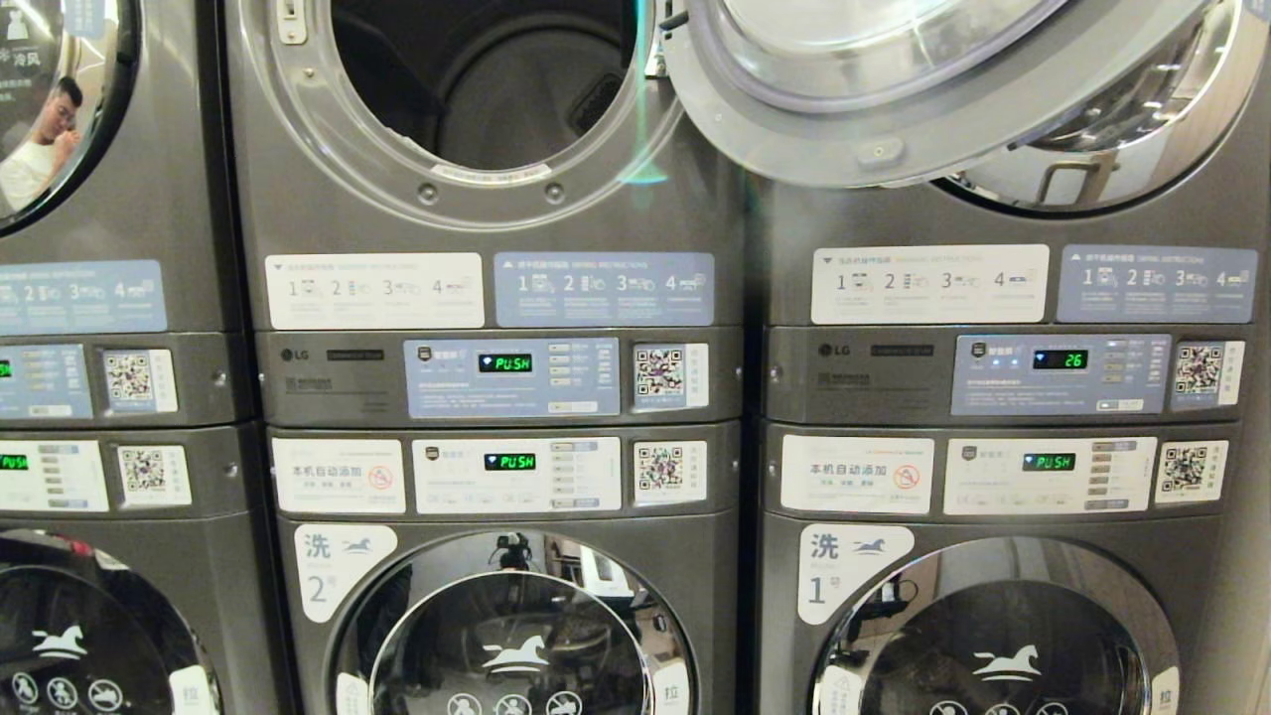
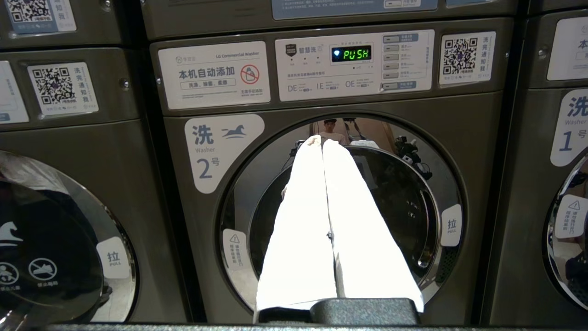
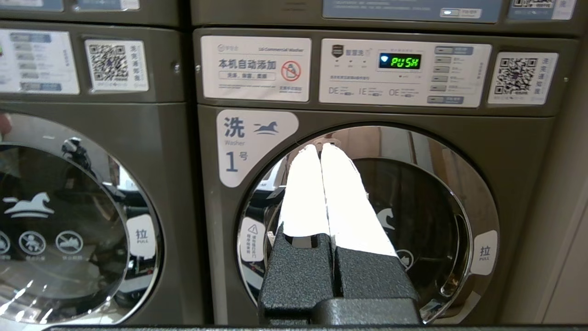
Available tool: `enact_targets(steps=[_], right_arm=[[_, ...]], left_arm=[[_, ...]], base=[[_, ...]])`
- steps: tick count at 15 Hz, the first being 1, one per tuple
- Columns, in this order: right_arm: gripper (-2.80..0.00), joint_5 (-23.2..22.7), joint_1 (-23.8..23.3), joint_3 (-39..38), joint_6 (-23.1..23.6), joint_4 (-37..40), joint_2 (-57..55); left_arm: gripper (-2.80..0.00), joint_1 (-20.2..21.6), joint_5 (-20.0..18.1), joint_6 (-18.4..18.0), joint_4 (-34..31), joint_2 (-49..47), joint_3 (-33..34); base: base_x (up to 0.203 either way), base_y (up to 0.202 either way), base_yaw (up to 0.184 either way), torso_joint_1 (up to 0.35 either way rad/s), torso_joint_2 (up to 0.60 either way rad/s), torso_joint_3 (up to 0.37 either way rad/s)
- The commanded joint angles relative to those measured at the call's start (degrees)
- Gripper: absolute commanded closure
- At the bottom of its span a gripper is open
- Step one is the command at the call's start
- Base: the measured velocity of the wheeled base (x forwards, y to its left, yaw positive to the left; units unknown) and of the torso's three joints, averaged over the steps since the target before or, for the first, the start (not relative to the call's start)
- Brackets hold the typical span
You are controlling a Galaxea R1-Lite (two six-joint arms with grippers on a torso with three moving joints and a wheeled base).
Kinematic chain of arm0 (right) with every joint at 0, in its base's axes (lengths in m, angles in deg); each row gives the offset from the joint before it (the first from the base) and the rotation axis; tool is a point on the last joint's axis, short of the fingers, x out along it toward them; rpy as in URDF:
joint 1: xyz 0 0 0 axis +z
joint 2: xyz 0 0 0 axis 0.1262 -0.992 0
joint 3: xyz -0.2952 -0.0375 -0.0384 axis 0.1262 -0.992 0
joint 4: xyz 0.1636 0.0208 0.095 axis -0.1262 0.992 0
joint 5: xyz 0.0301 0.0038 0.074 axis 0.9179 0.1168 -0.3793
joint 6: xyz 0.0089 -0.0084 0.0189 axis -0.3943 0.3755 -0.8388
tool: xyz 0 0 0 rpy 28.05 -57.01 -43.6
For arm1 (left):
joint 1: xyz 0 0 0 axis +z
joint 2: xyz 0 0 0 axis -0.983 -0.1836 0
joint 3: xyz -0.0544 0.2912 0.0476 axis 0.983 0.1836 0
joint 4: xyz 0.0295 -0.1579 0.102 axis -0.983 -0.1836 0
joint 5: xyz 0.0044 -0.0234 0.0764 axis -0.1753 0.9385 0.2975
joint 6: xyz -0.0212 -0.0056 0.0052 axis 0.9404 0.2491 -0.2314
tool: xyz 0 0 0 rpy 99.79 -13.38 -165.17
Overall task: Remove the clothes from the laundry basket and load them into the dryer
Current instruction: Take the clothes out of the basket
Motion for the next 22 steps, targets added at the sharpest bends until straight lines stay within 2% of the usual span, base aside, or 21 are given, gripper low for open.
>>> enact_targets(steps=[1,5,10,14,22], right_arm=[[0.0,0.0,0.03,0.01,0.34,0.1,0.11],[0.0,0.0,0.03,0.01,0.44,0.11,0.11],[0.0,0.0,0.03,0.01,0.35,0.11,0.11],[0.0,0.0,0.03,0.01,0.35,0.11,0.11],[0.0,0.0,0.02,0.01,0.44,0.11,0.11]], left_arm=[[0.0,0.02,-0.02,-0.04,0.02,0.02,0.02],[0.0,0.0,0.15,0.05,0.02,0.02,0.02],[0.0,0.02,0.61,0.33,0.02,0.02,0.02],[0.0,-0.02,1.65,3.74,0.11,0.02,0.02],[0.0,0.06,1.54,2.86,-0.07,0.02,0.02]], base=[[0.0,0.0,0.0,-0.032,0.05,0.061],[0.0,0.0,0.0,-0.003,0.01,0.009],[0.0,0.0,0.0,0.0,0.0,-0.153],[0.0,0.0,0.0,0.001,0.0,-0.197],[0.0,0.0,0.0,0.002,0.0,-0.2]])
